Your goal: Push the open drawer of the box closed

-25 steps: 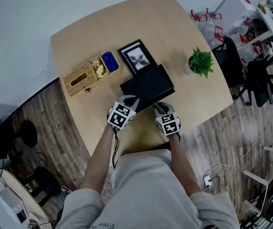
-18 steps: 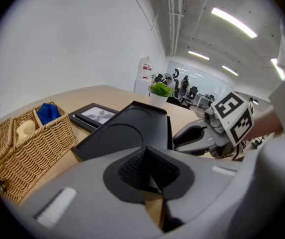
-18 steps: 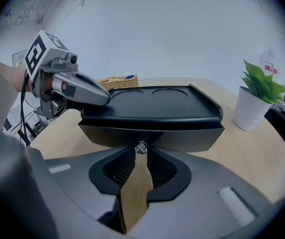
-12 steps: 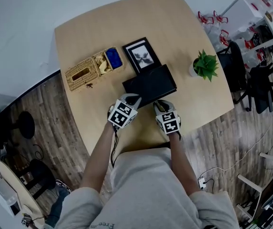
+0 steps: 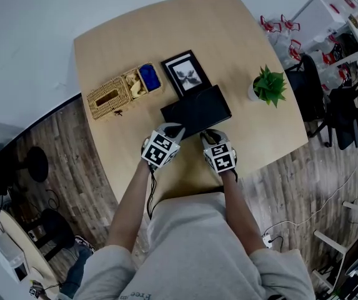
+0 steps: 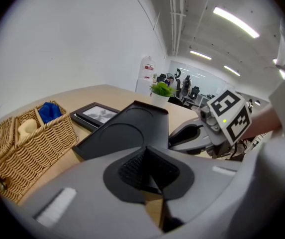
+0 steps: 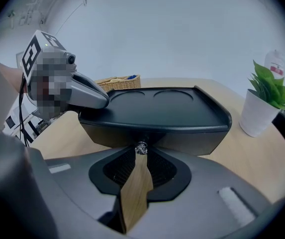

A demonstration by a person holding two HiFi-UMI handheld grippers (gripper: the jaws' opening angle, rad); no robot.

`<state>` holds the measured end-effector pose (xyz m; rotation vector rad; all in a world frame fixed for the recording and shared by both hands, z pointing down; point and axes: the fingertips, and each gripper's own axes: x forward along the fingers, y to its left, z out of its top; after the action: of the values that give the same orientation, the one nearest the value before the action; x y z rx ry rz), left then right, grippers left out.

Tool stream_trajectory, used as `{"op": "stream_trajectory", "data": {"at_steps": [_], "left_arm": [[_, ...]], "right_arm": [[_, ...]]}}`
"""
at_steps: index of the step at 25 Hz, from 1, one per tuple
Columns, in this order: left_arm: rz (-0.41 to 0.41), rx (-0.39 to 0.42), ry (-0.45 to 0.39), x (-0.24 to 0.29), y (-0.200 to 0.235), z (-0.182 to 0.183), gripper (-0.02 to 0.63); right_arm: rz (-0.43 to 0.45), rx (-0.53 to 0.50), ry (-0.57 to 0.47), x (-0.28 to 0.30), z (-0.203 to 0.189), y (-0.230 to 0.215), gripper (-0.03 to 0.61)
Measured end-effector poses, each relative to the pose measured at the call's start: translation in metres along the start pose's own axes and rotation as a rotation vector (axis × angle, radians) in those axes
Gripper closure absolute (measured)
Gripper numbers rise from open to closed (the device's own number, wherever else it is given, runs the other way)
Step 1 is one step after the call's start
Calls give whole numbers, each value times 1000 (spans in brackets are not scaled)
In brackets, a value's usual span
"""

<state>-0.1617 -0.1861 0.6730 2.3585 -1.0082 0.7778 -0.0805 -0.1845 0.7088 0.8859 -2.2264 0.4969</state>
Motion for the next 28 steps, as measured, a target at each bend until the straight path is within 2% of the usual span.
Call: {"op": "stream_trajectory", "data": {"at_steps": [7,16,23,28], "left_arm": [[14,-7,9,0,2,-1,561],[30,-21,14,-2,5,1,561],[77,-96,-32,-16,-25,-8,561],[179,-195,-81,-26,-50,-17,561]], "right_arm": [[12,22,17,4,-2,1,506],[-24,53,17,-13,2,-2,505],[-60,64,-46,-52,2,-8,505],[-6,38,-65,-65,-8,-12,505]]}}
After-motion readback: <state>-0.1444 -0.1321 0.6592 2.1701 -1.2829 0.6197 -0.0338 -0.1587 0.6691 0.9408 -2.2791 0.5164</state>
